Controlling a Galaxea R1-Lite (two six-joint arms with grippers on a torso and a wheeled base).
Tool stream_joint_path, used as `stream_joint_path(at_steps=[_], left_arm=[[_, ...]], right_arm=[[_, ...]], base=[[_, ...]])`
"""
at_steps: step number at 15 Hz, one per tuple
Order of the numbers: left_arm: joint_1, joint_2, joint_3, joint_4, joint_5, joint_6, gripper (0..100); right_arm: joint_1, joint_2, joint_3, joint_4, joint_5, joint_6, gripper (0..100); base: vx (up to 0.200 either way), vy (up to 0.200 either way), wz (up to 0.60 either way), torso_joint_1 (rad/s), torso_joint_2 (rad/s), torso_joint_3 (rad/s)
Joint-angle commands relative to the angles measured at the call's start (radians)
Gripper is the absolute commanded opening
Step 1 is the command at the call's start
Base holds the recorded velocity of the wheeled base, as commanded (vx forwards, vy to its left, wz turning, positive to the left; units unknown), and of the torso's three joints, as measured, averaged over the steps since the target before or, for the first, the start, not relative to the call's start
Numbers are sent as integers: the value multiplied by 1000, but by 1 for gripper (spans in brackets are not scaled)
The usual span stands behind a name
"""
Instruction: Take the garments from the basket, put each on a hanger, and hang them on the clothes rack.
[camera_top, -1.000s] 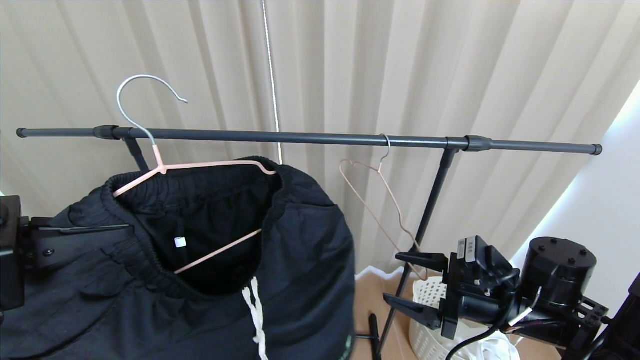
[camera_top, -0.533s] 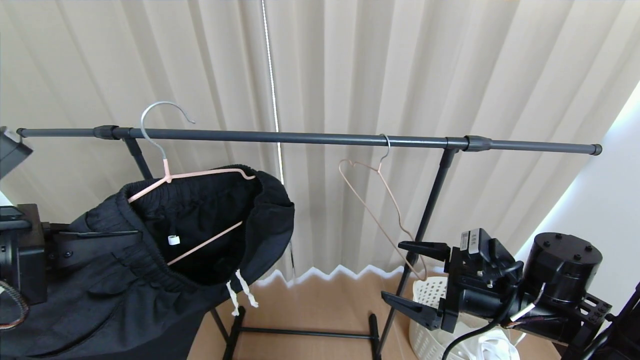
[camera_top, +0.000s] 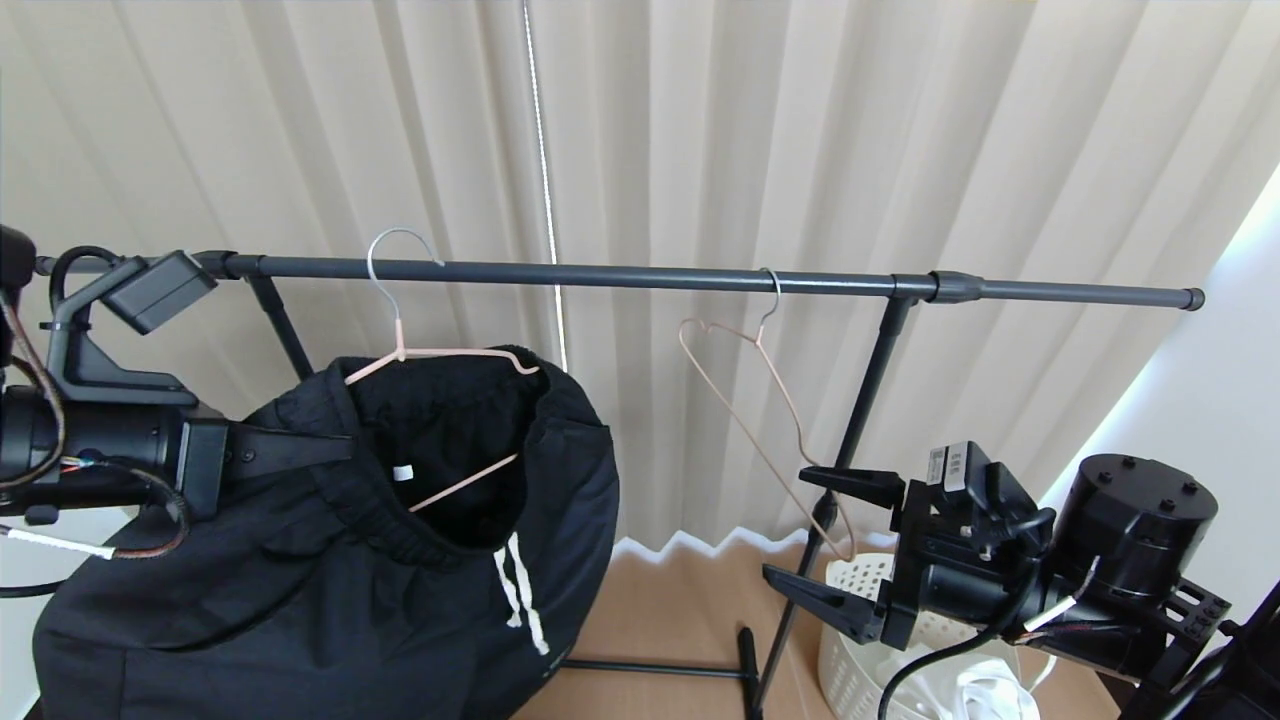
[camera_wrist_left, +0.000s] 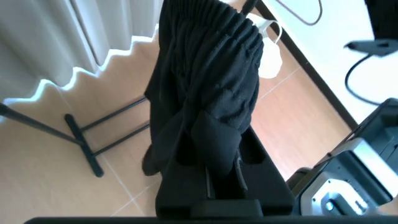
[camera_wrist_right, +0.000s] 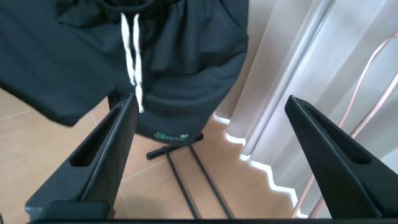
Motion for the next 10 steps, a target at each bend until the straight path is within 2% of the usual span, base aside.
stream_joint_path(at_steps=[1,10], left_arm=[[-5,100,-66,1,0,-19,0],[-24,335,-290,1,0,-104,0]], right_arm=[[-1,-1,0,-1,0,0,100],[-4,8,-1,-2,0,0,100]], base=[[0,0,0,0,0,0],[0,0,0,0,0,0]])
